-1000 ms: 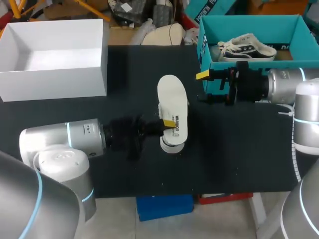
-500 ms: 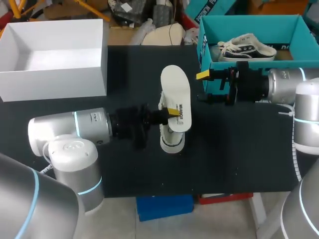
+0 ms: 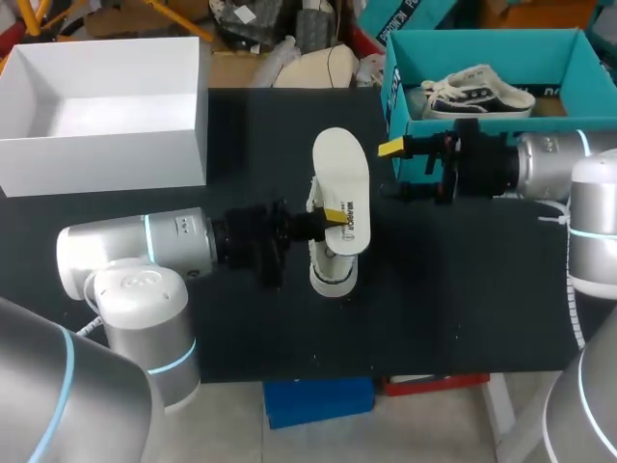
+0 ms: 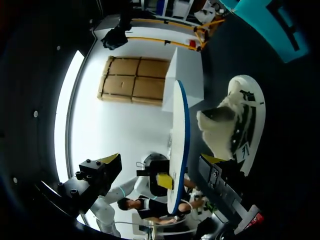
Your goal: Take the shoe out of the shoebox, open the shoe tongue, remove and reinsert the insole, then place the shoe into the shoebox
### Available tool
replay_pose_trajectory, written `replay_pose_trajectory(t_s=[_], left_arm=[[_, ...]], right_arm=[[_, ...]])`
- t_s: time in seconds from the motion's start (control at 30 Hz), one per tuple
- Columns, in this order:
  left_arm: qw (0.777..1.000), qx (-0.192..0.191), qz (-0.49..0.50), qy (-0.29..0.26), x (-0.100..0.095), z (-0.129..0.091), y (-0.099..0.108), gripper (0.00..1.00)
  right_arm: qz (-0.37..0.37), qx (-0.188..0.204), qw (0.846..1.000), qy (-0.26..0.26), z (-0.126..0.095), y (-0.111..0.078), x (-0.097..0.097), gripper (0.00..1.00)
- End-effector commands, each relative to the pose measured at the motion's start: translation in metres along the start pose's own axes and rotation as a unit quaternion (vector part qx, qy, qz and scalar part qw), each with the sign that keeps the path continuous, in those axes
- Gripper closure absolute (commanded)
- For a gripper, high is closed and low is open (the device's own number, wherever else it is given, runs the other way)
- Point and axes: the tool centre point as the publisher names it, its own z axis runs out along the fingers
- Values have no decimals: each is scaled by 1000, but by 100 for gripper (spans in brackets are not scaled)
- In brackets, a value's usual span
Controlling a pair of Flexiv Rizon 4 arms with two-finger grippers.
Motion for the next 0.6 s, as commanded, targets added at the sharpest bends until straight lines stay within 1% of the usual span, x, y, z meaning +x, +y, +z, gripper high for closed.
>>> replay_pose_trajectory(t_s=[0.03,0.07,0.17,0.27,0.3,0.33,0.43,0.47,0.5,0.53,0.57,0.6], left_arm=[[1000,0,0,3,-1,0,-1,100],[1000,0,0,3,-1,0,-1,100],[1000,0,0,3,-1,0,-1,100],[1000,0,0,3,-1,0,-1,100],[1000,0,0,3,-1,0,-1,100],[1000,0,0,3,-1,0,-1,100],[1000,0,0,3,-1,0,-1,100],[1000,0,0,3,-1,0,-1,100],[1000,0,0,3,-1,0,-1,100],[1000,0,0,3,-1,0,-1,100],[1000,0,0,3,-1,0,-1,100],[1000,0,0,3,-1,0,-1,100]], right_arm=[[1,40,999,4,2,13,-9,0],[-2,49,999,9,3,14,-11,0],[1,60,998,16,9,15,-18,0],[5,60,998,25,16,15,-26,0],[6,59,998,26,20,15,-29,7],[9,59,998,30,23,15,-31,27],[10,60,998,33,31,13,-36,24],[11,60,998,34,33,13,-36,24],[11,60,998,34,34,13,-37,29],[11,60,997,35,35,13,-37,38],[11,61,997,34,36,13,-37,51],[11,62,998,32,36,14,-37,53]])
